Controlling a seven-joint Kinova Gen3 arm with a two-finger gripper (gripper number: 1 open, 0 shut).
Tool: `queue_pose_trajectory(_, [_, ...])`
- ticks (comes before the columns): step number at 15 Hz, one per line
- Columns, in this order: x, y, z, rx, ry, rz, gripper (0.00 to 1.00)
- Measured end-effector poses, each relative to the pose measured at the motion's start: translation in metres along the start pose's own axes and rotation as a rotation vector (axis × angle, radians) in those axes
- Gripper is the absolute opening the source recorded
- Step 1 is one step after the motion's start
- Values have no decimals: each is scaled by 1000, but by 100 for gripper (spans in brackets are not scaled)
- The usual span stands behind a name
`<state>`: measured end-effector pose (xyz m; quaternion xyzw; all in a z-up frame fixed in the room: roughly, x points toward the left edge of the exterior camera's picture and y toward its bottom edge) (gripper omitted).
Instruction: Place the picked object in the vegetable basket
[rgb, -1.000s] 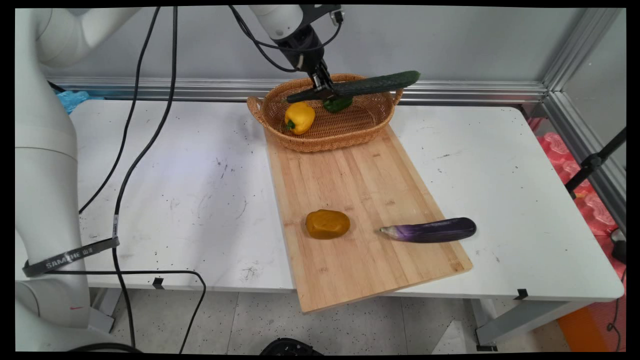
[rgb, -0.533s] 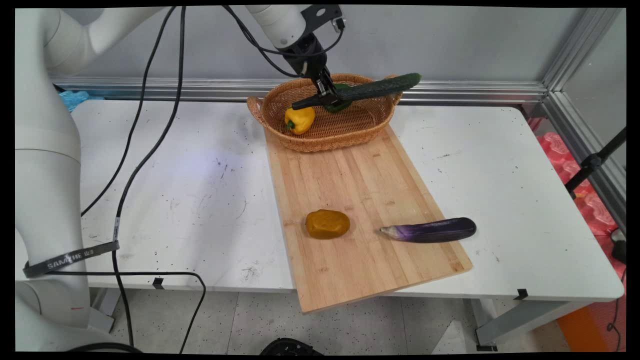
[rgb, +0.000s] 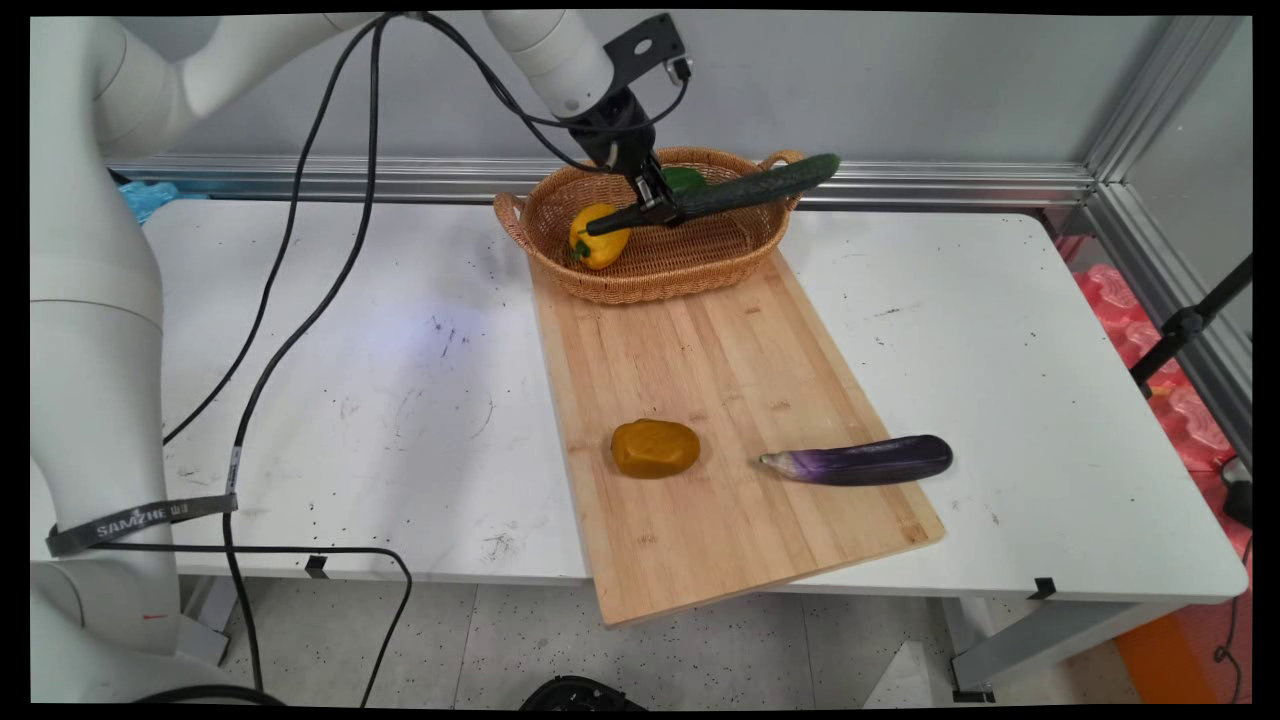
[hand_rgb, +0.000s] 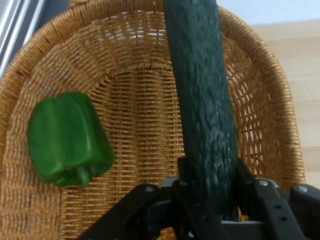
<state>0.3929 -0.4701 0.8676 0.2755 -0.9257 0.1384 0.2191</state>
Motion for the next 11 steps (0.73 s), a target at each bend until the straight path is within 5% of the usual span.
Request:
queue_pose_trajectory(4, [-3, 6, 5, -8, 0, -8, 0])
queue_pose_trajectory(5, [-4, 8, 6, -11, 0, -11, 100])
queue_pose_trajectory(11, [-3, 15, 9, -21, 0, -17, 100])
